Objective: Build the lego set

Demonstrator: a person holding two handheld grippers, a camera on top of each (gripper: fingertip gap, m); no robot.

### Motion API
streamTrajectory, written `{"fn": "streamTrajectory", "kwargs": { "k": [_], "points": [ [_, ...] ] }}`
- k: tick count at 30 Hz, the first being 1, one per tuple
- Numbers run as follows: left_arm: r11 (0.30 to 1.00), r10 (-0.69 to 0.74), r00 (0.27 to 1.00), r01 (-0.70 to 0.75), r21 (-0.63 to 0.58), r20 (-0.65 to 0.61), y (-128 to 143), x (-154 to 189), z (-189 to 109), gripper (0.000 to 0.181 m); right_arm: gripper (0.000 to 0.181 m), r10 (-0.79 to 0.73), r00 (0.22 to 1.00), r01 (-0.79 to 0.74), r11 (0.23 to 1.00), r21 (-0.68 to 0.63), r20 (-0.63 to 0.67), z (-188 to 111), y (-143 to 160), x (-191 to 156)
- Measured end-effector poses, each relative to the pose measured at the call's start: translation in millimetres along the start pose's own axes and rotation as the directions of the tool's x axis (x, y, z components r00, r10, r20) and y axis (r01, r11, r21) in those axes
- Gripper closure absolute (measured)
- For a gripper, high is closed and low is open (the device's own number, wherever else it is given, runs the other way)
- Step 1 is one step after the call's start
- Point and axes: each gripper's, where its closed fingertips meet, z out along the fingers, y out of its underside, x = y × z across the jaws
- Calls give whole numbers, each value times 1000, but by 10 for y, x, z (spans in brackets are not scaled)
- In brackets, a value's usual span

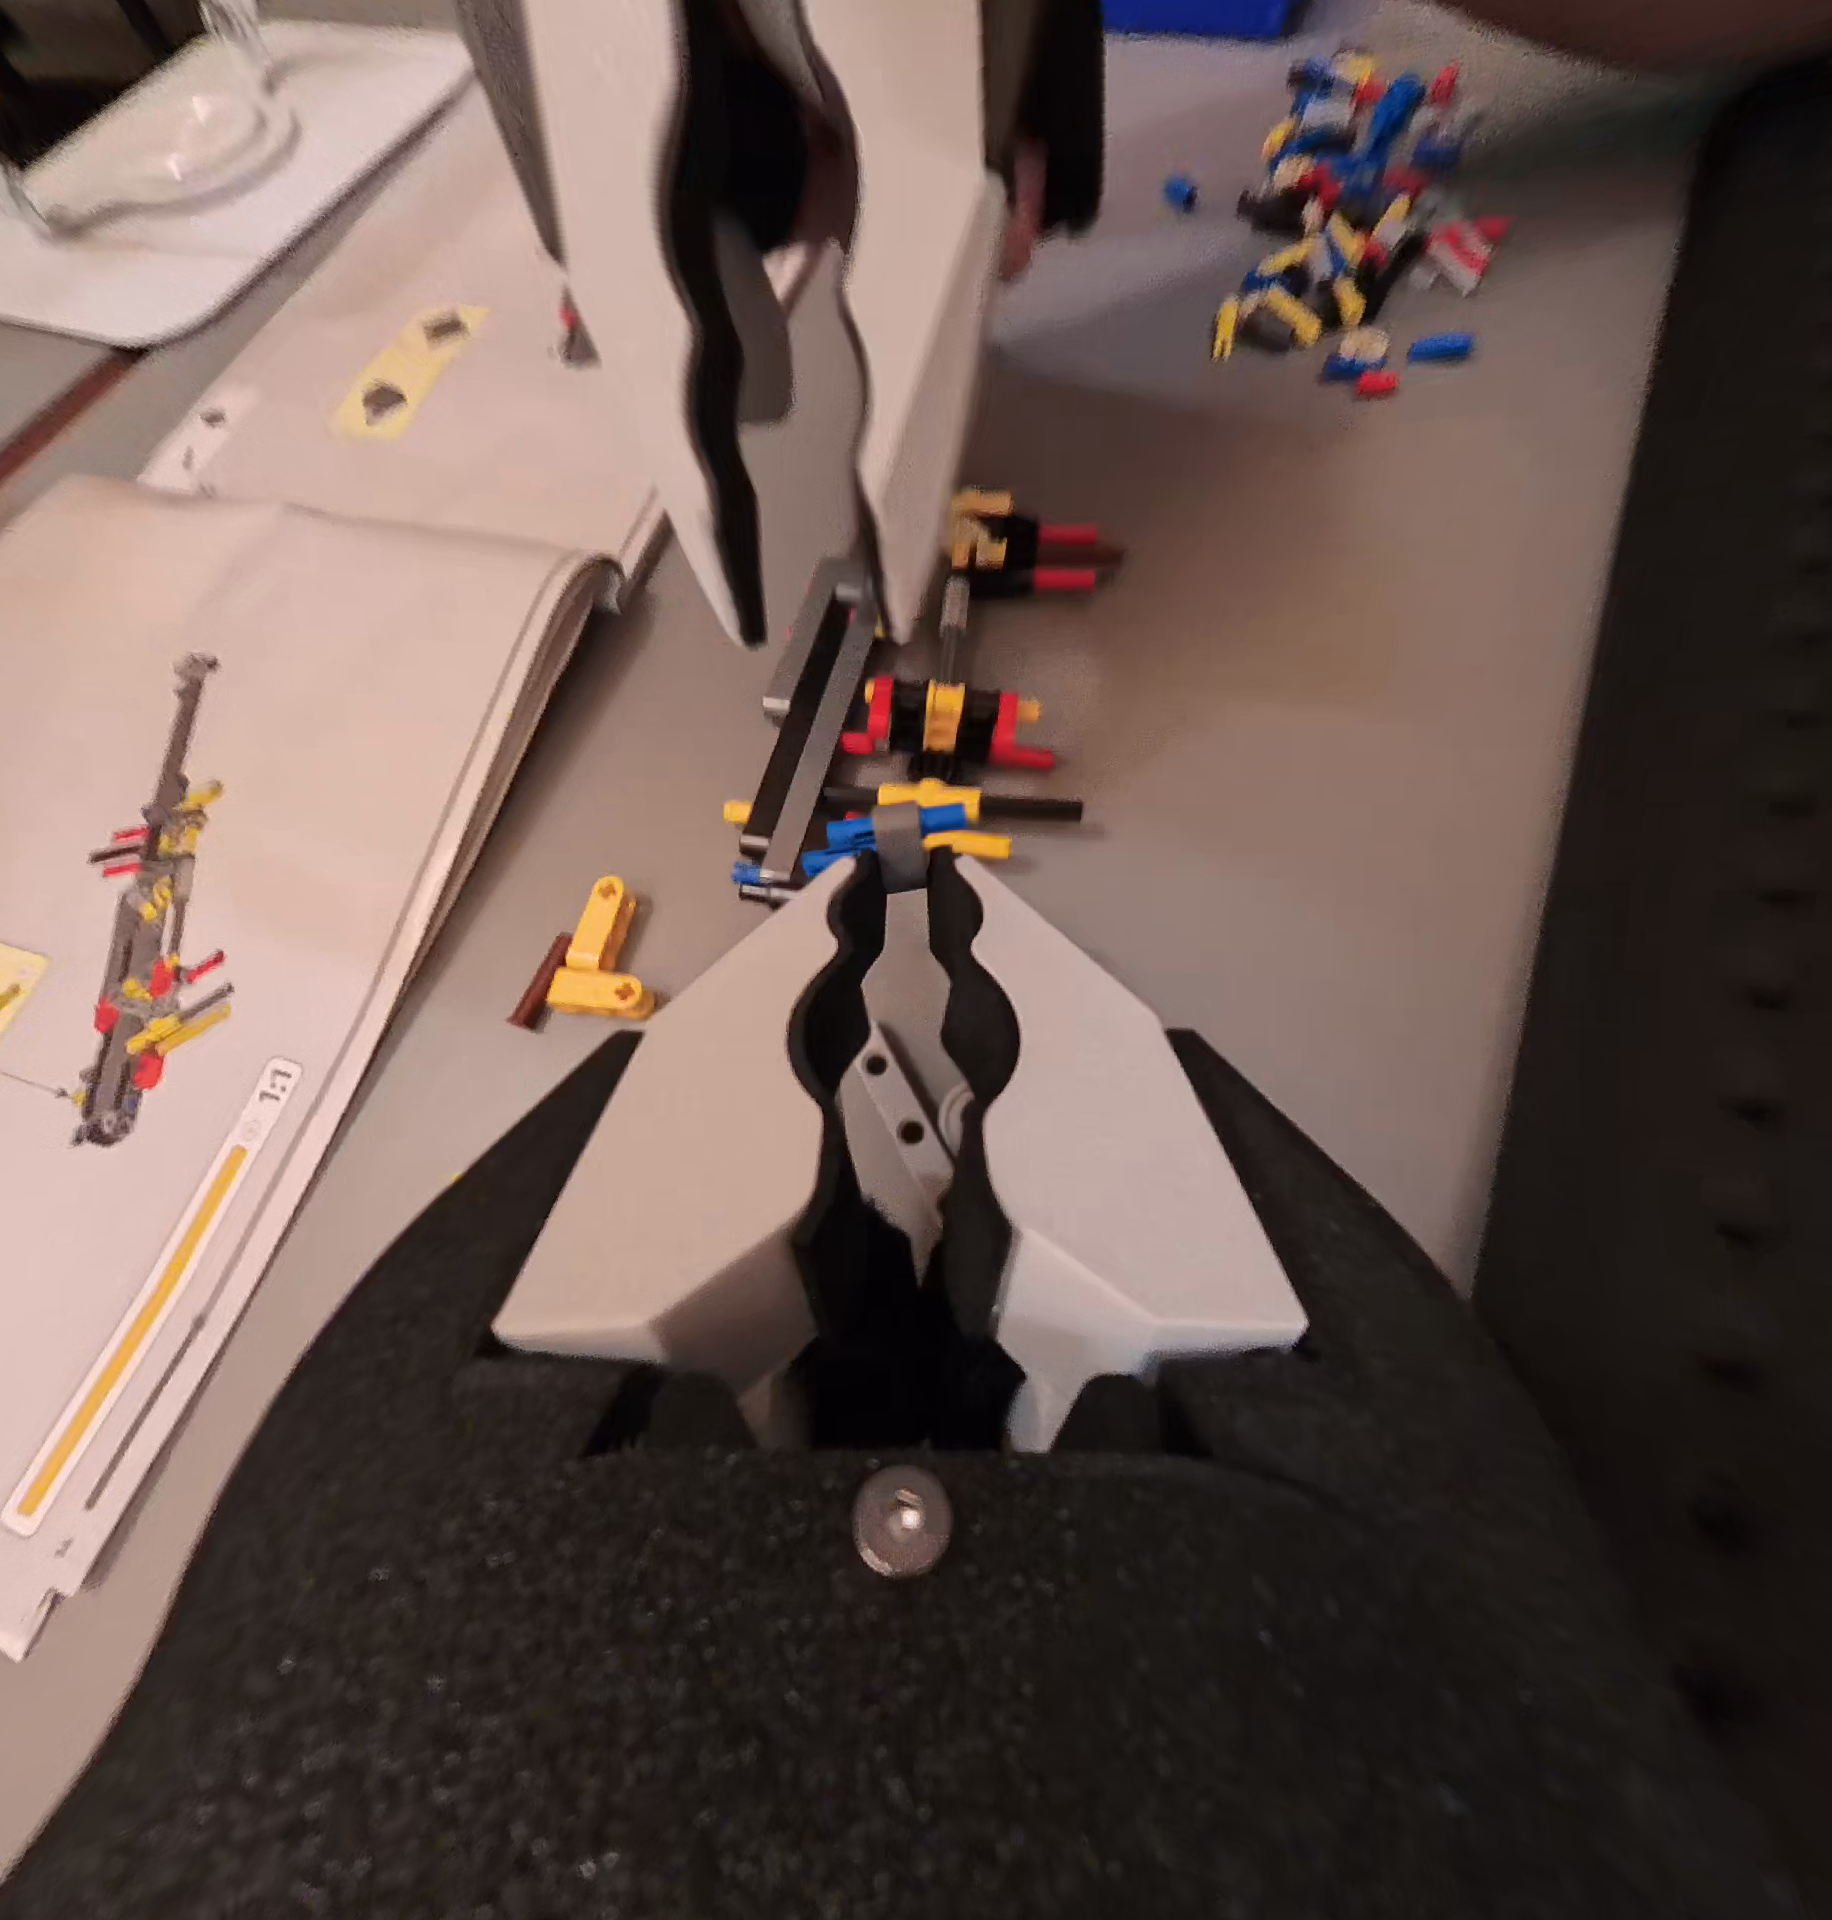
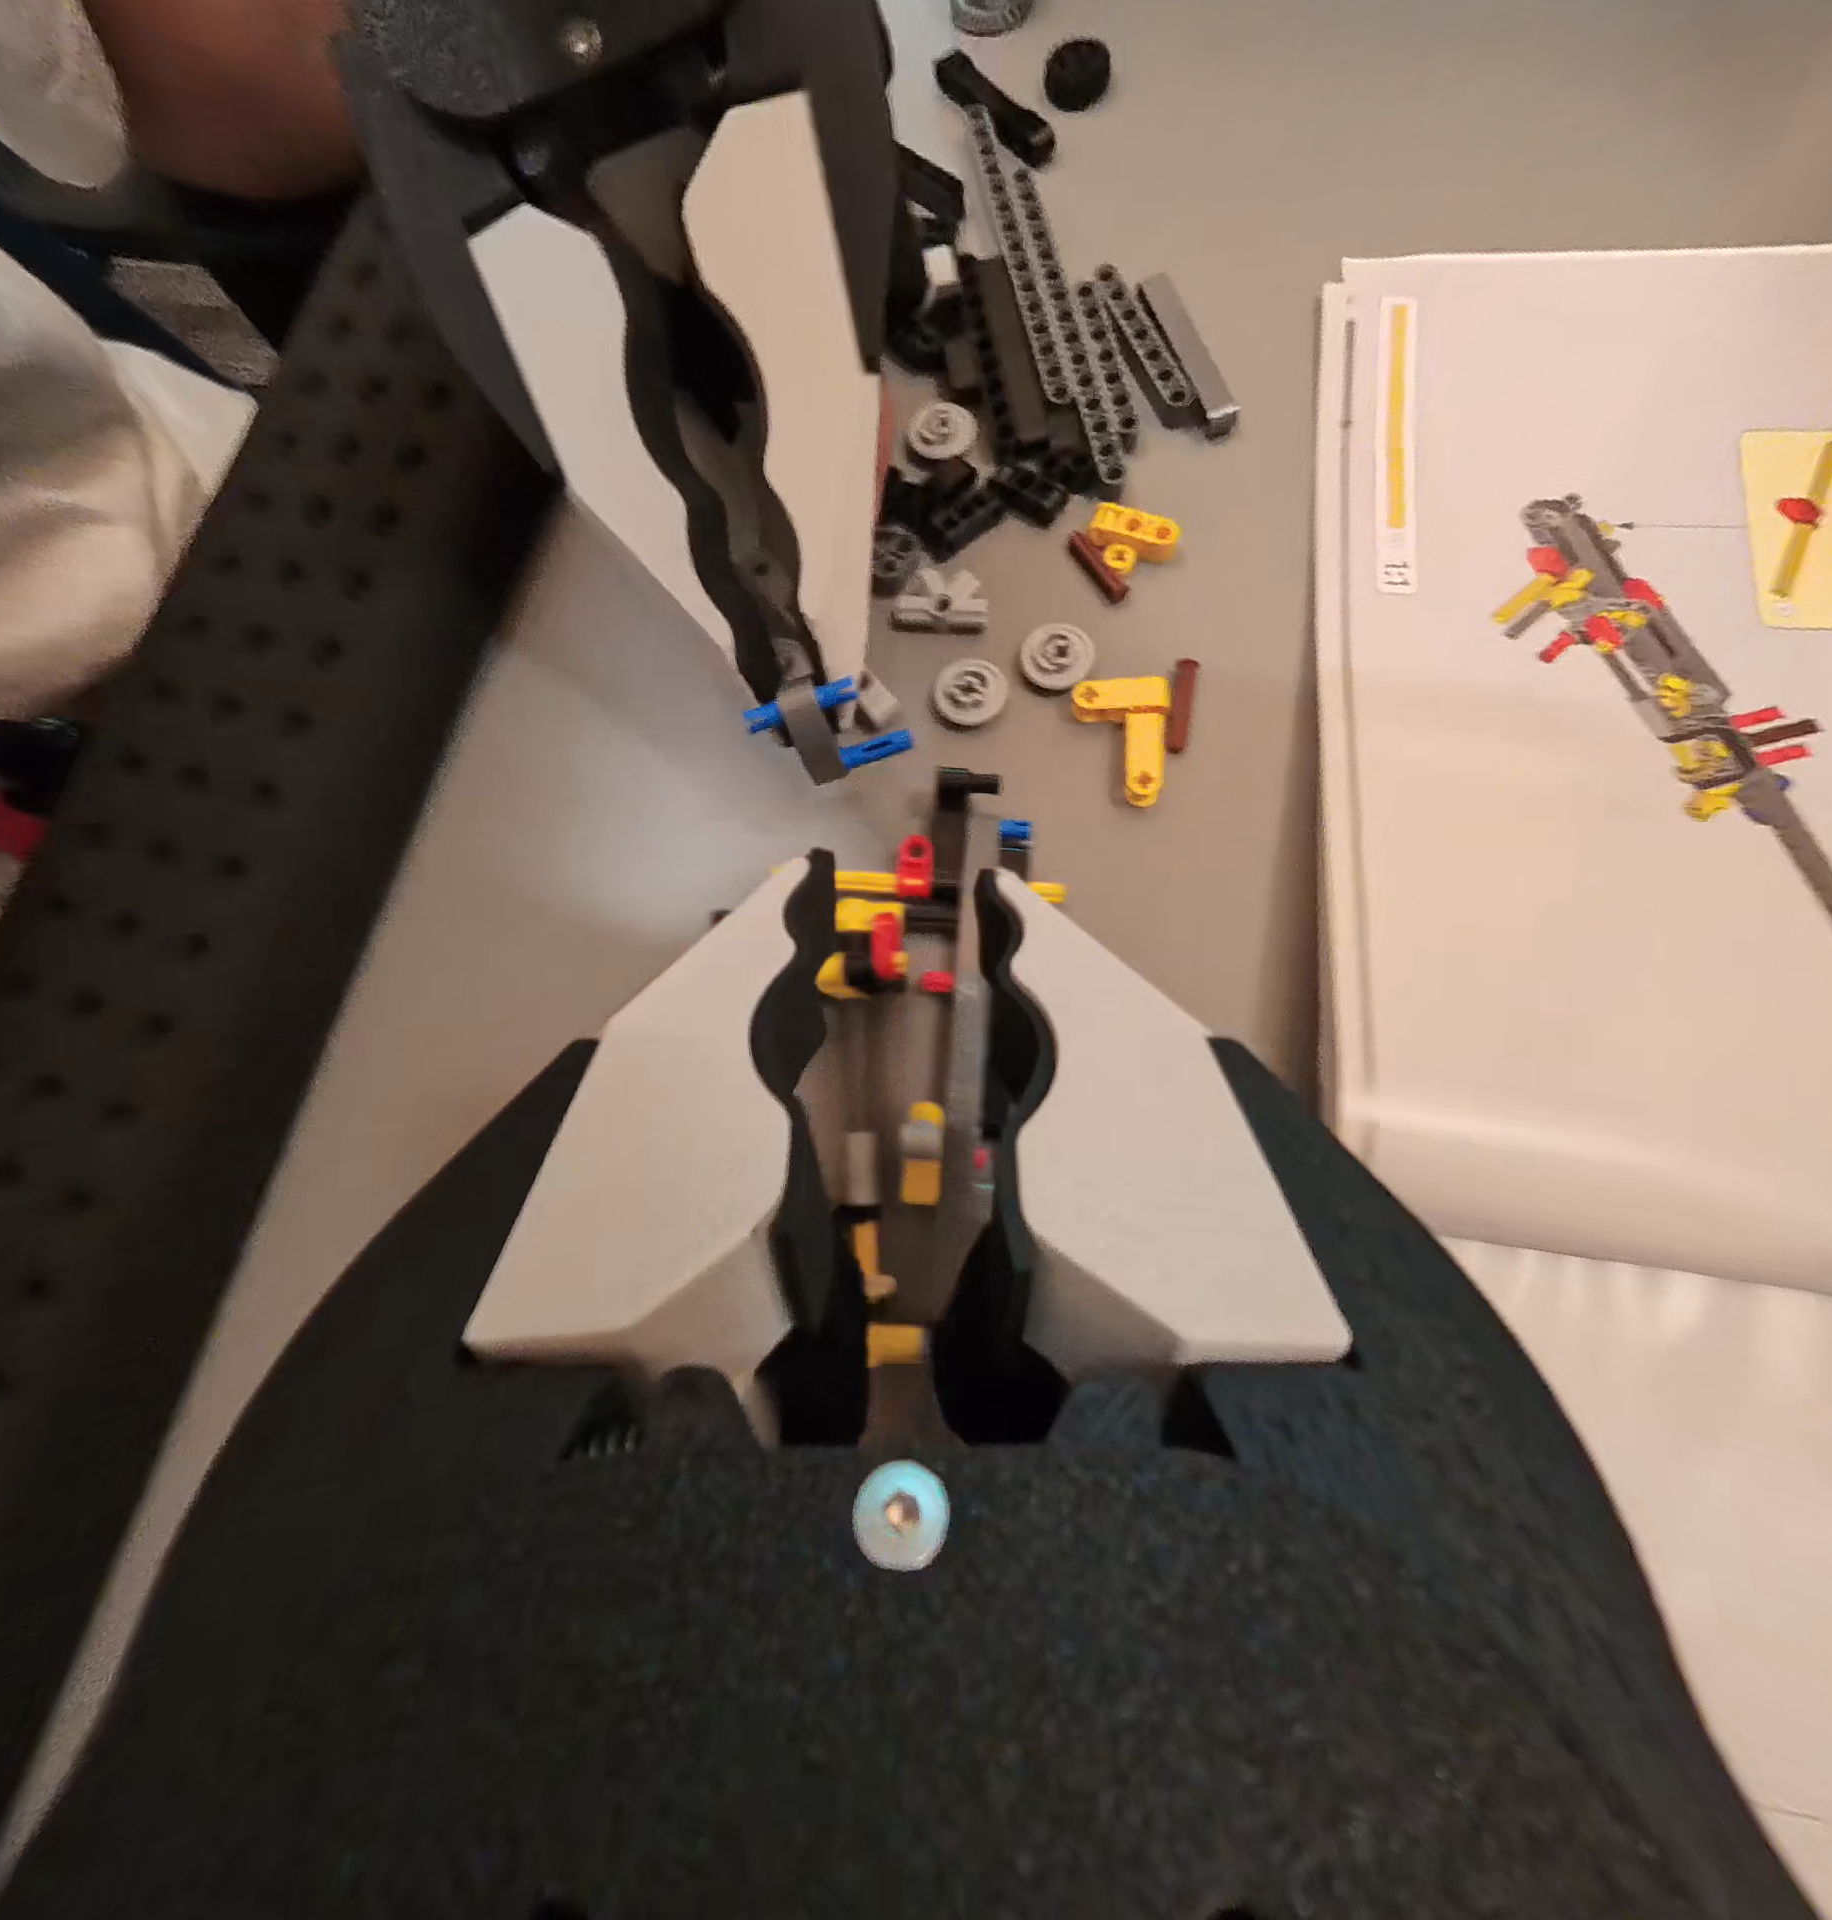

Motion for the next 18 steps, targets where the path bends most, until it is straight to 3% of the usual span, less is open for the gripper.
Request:
{"fn": "streamTrajectory", "kwargs": {
  "k": [3, 7, 10, 13, 18],
  "points": [
    [998, 28, 1000, -28, 62, 3, -110, 47, -59, 174, 153, -5, 998, -1, 997, -79, -67, -70, 108, -77],
    [998, 69, 995, -69, -8, 69, 73, -20, -60, 175, 149, 30, 986, -52, 989, -139, -162, -201, 356, -139],
    [997, 61, 998, -61, -47, 0, 178, 97, -53, 174, 136, 17, 974, -69, 972, -223, -227, -167, 620, -152],
    [999, 4, 996, -8, -49, -92, 175, 237, -34, 174, 128, 50, 966, -86, 987, -133, -254, -140, 507, -80],
    [997, 35, 993, -42, -62, -114, 204, 327, 2, 174, 120, 29, 973, -67, 985, -159, -231, 31, 469, 38]
  ]
}}
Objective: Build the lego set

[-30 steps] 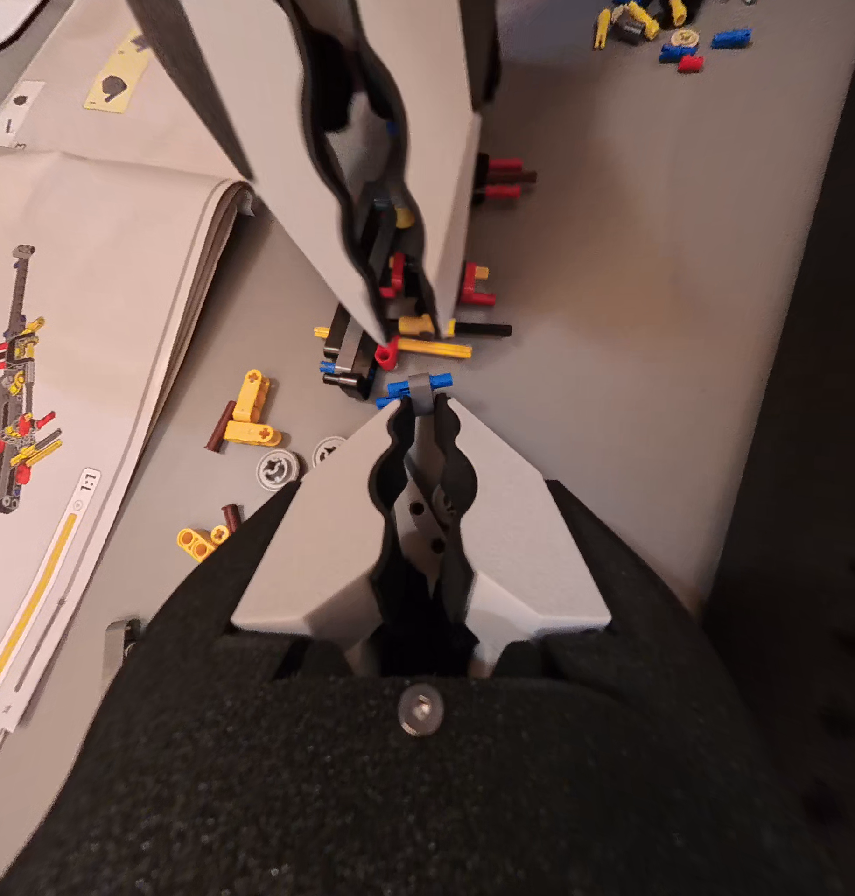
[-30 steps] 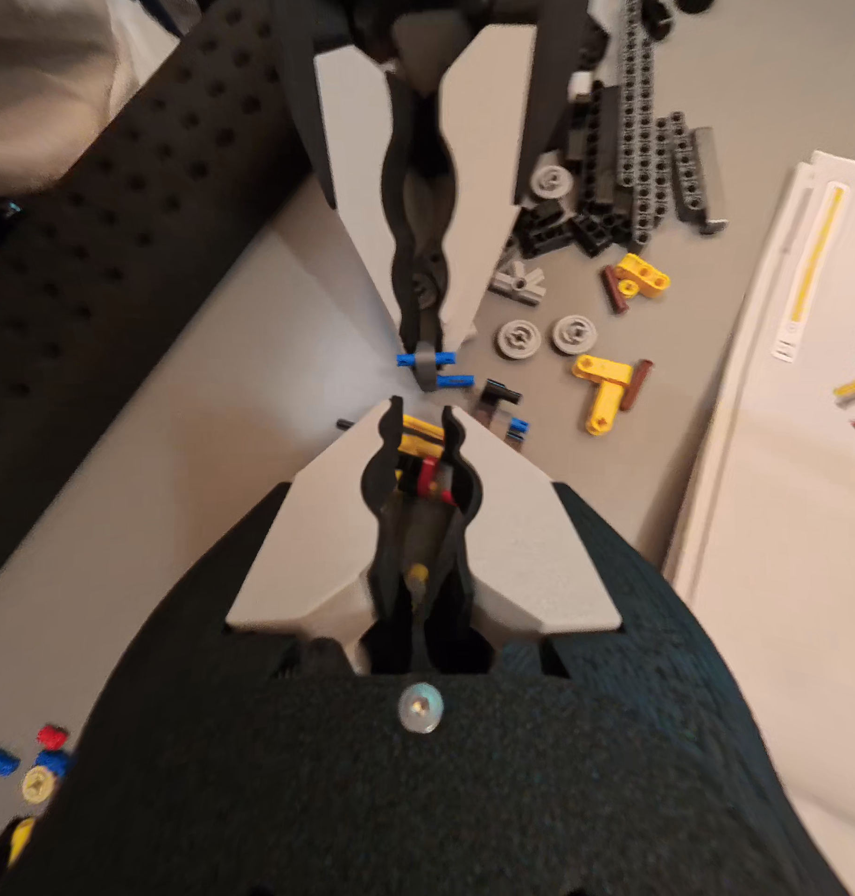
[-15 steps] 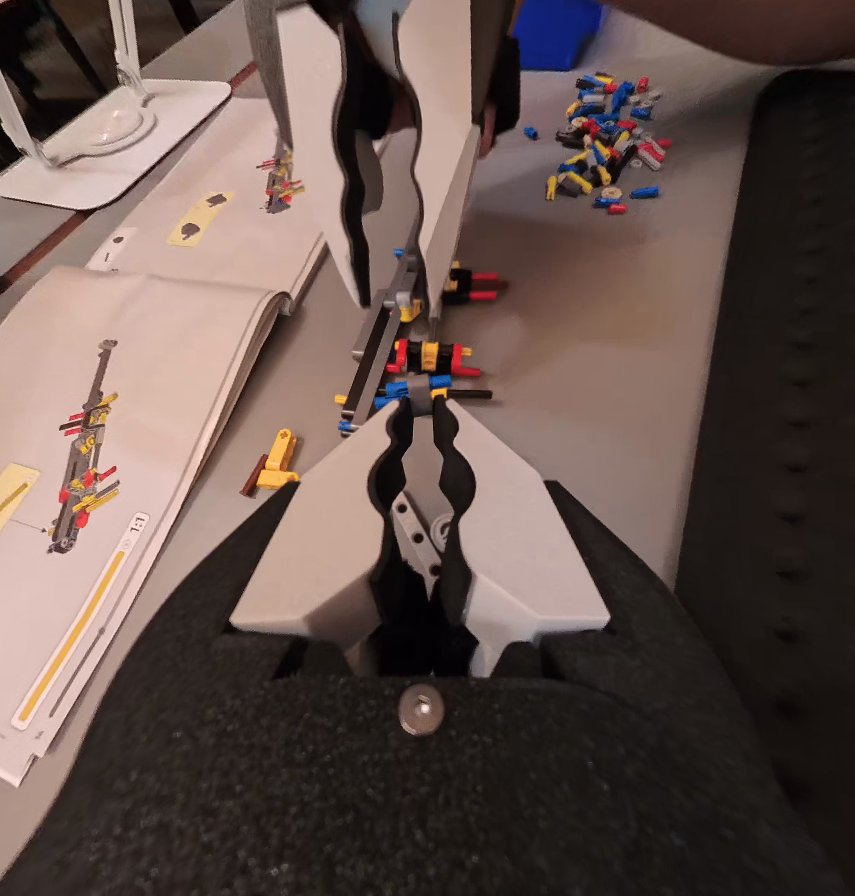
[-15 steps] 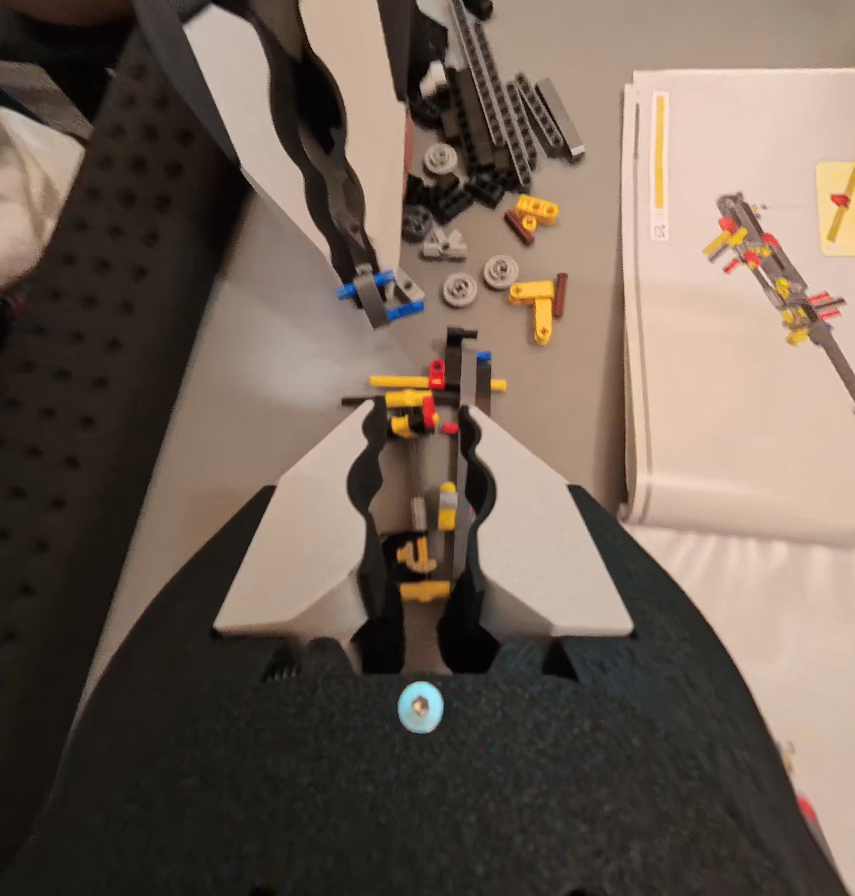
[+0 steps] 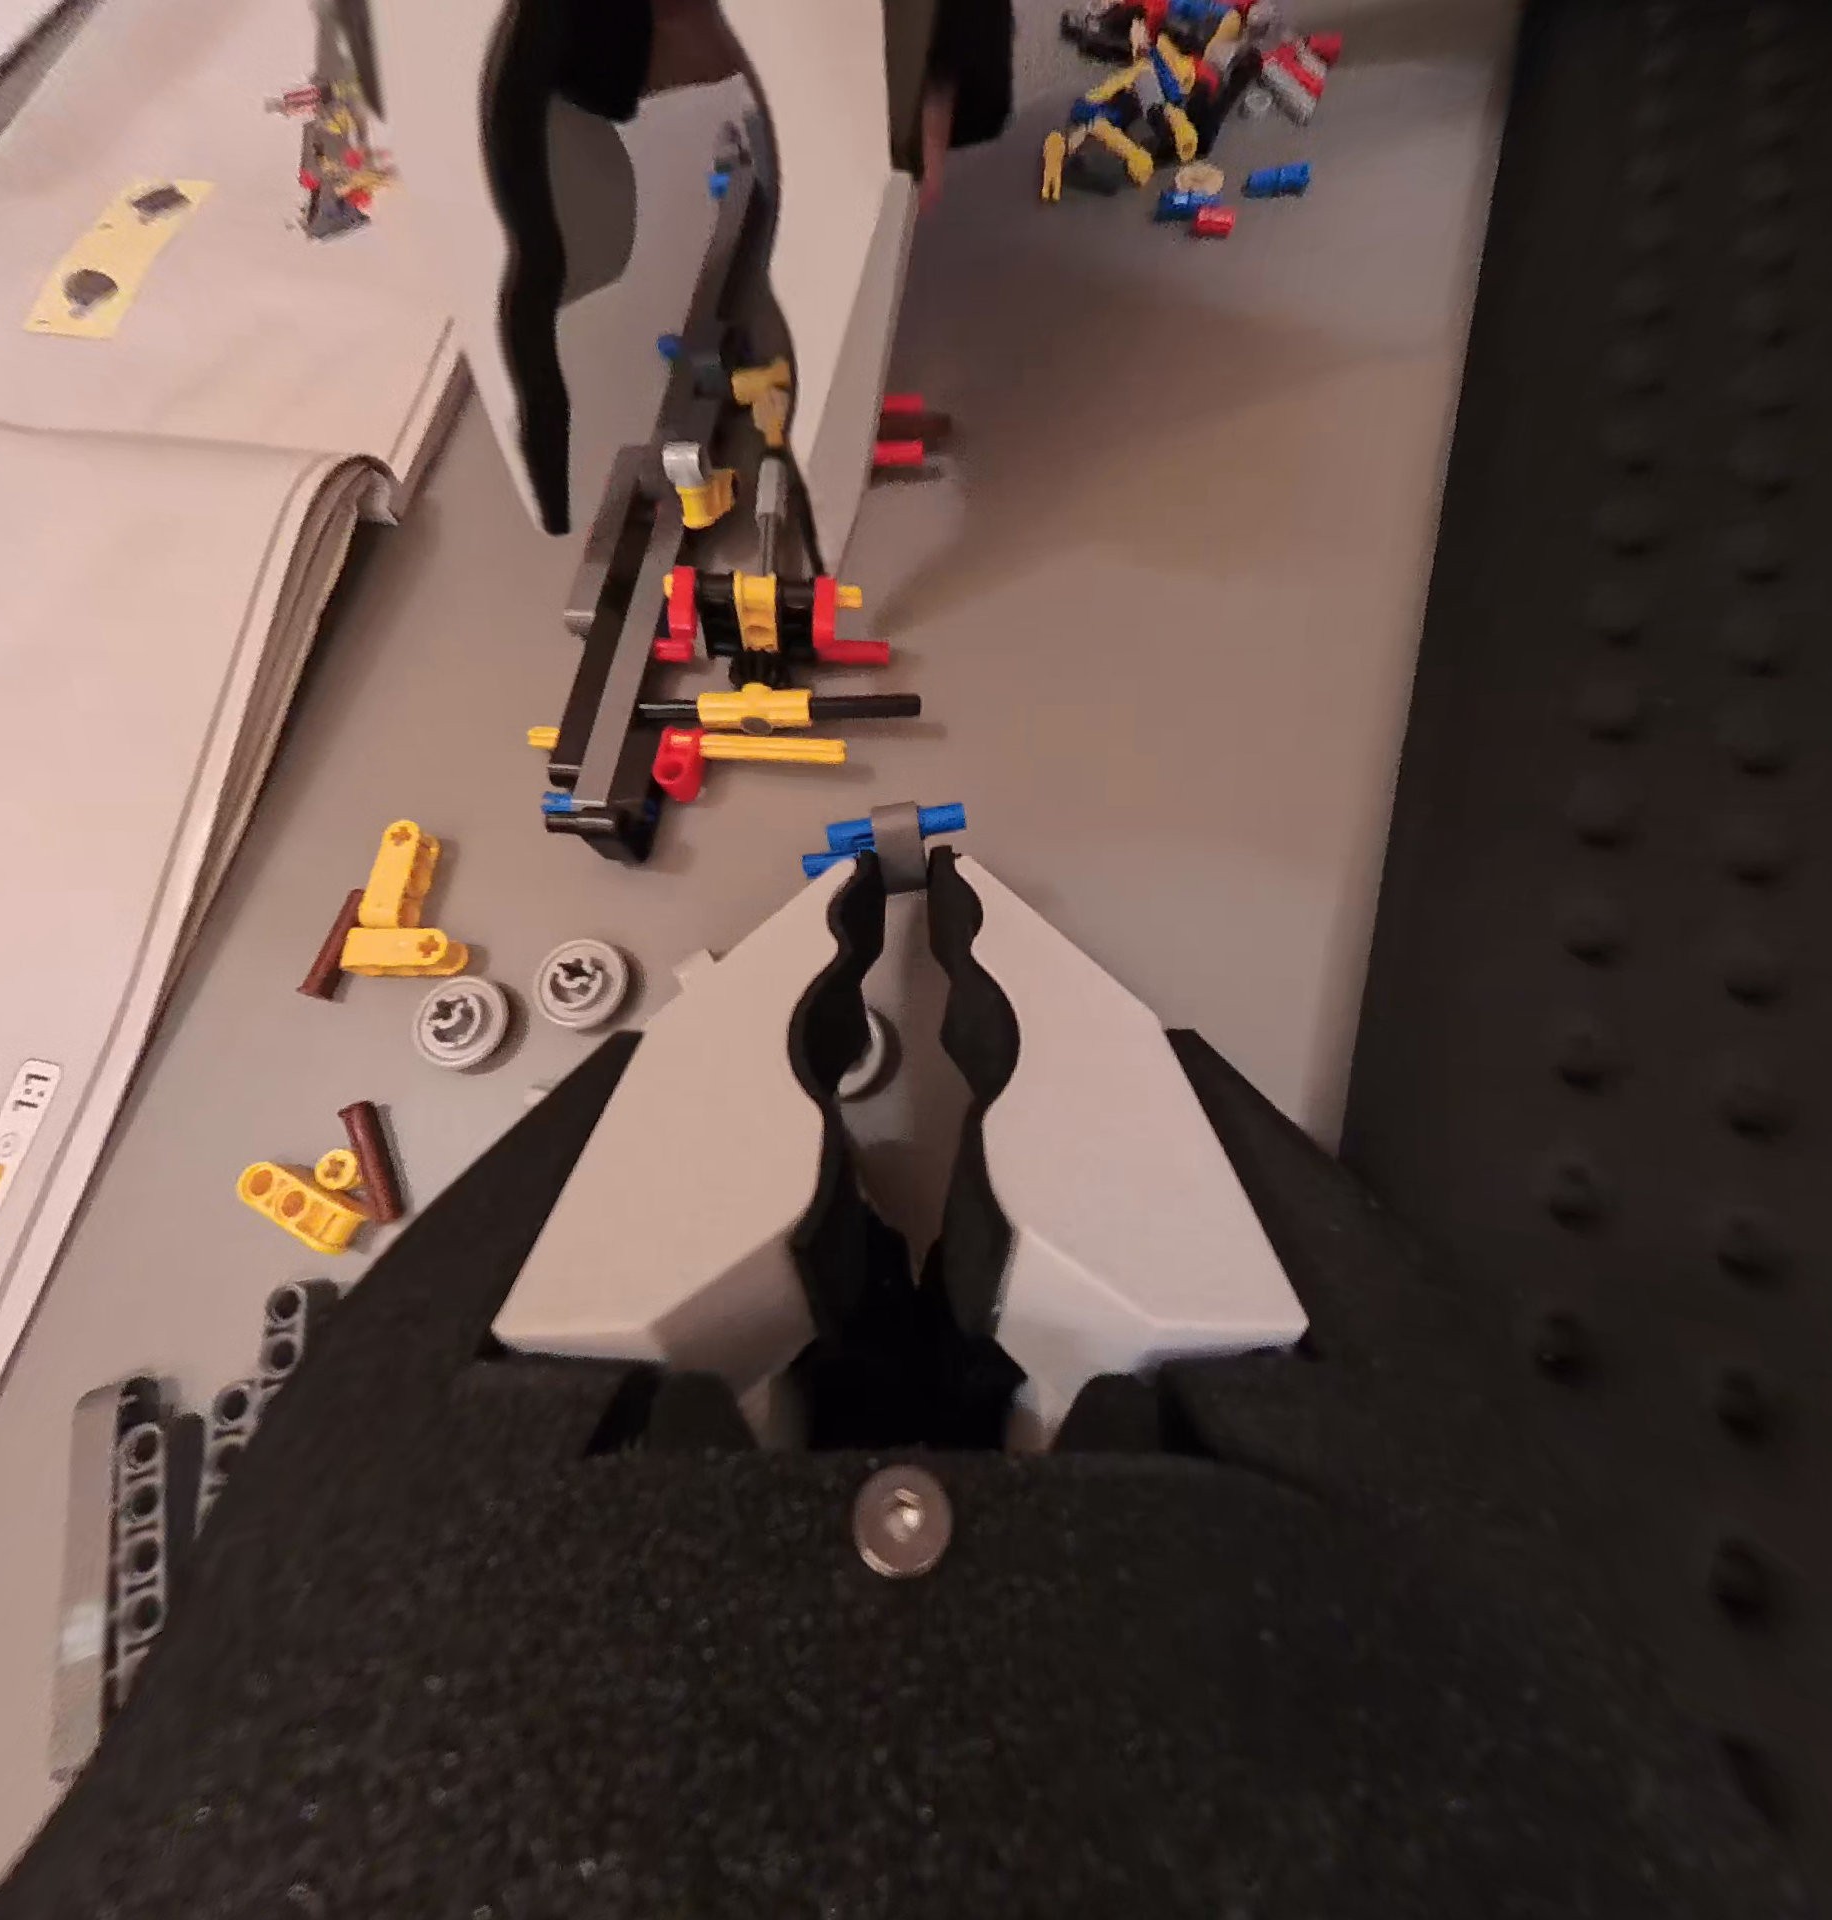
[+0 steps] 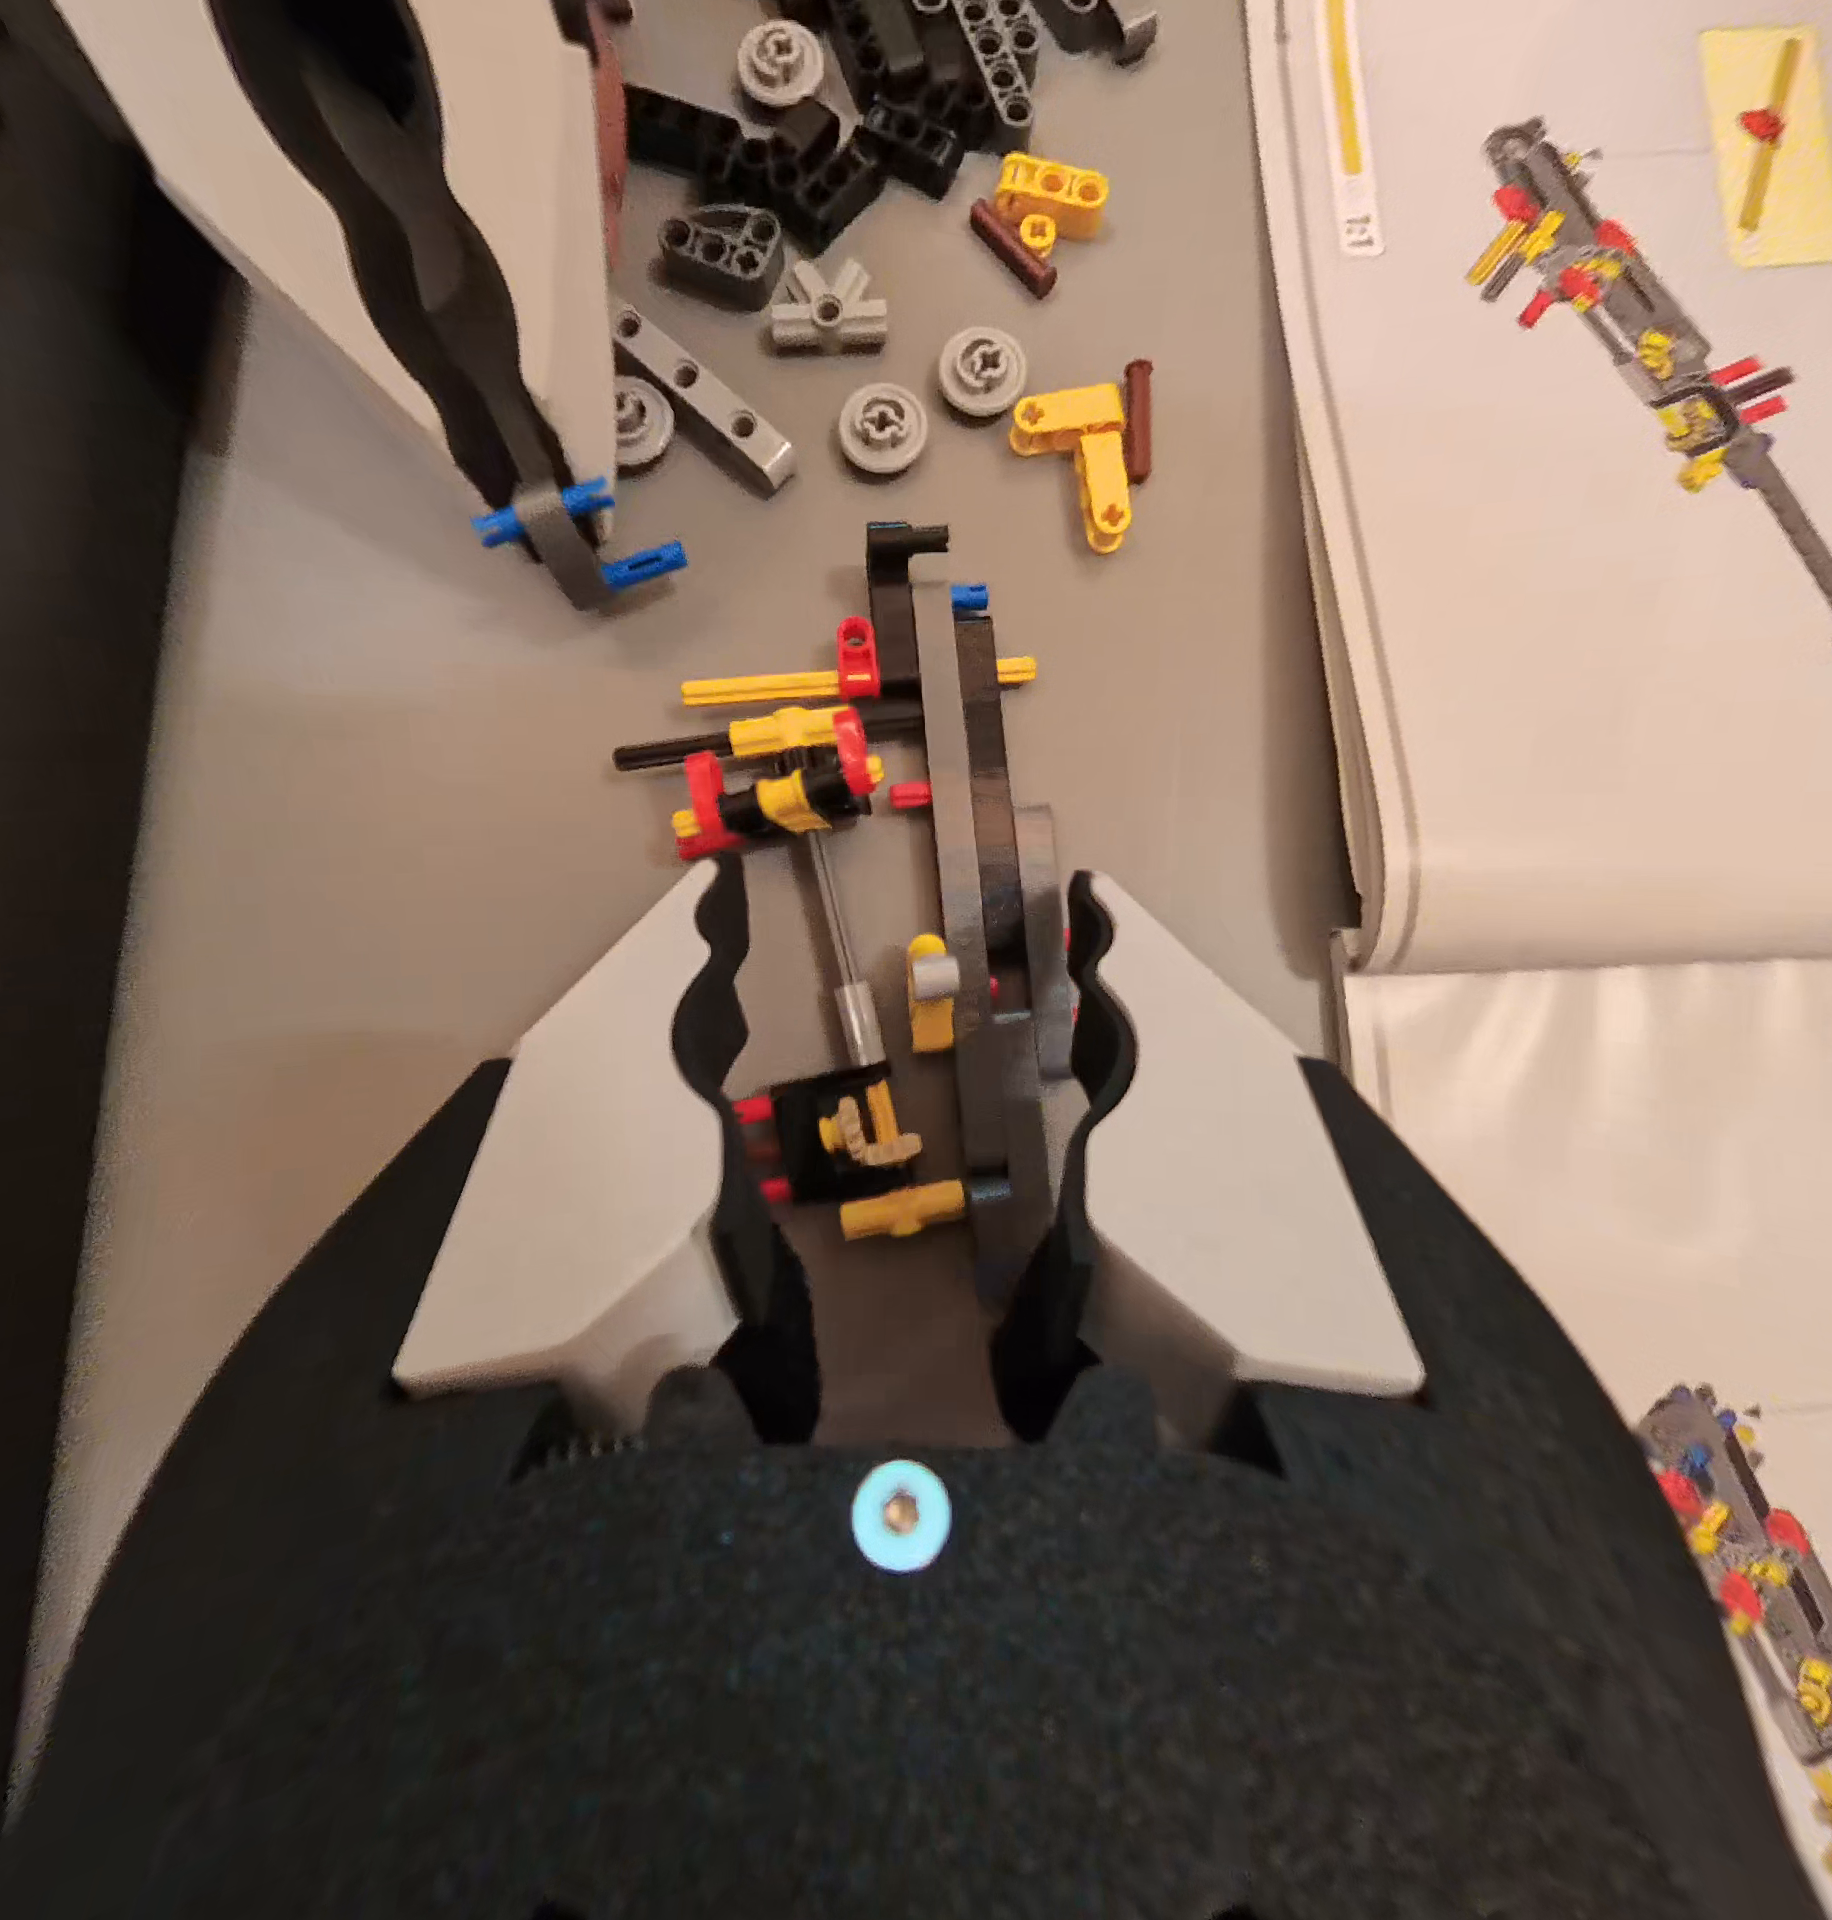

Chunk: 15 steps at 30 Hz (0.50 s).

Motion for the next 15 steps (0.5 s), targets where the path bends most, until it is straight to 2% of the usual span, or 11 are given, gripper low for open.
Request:
{"fn": "streamTrajectory", "kwargs": {
  "k": [5, 7, 10, 12, 15],
  "points": [
    [998, -59, 998, 59, -34, -27, 39, 21, 40, 174, 119, -13, 999, 15, 997, -73, 30, 44, 79, -20],
    [996, -82, 997, 82, -37, -11, 33, -12, 51, 174, 114, 8, 999, -6, 1000, -29, 54, -33, 36, -101],
    [991, -126, 992, 125, -44, -6, 27, -42, 66, 149, 98, 1, 999, -5, 996, 88, 42, -98, -144, -177],
    [988, -130, 991, 130, -80, -3, 69, -79, 66, 131, 88, -8, 1000, 8, 998, 56, -4, -38, -114, -138],
    [992, -117, 992, 114, -59, -51, -30, -127, -24, 121, 79, -25, 1000, 25, 998, 62, -1, 54, -178, -186]
  ]
}}
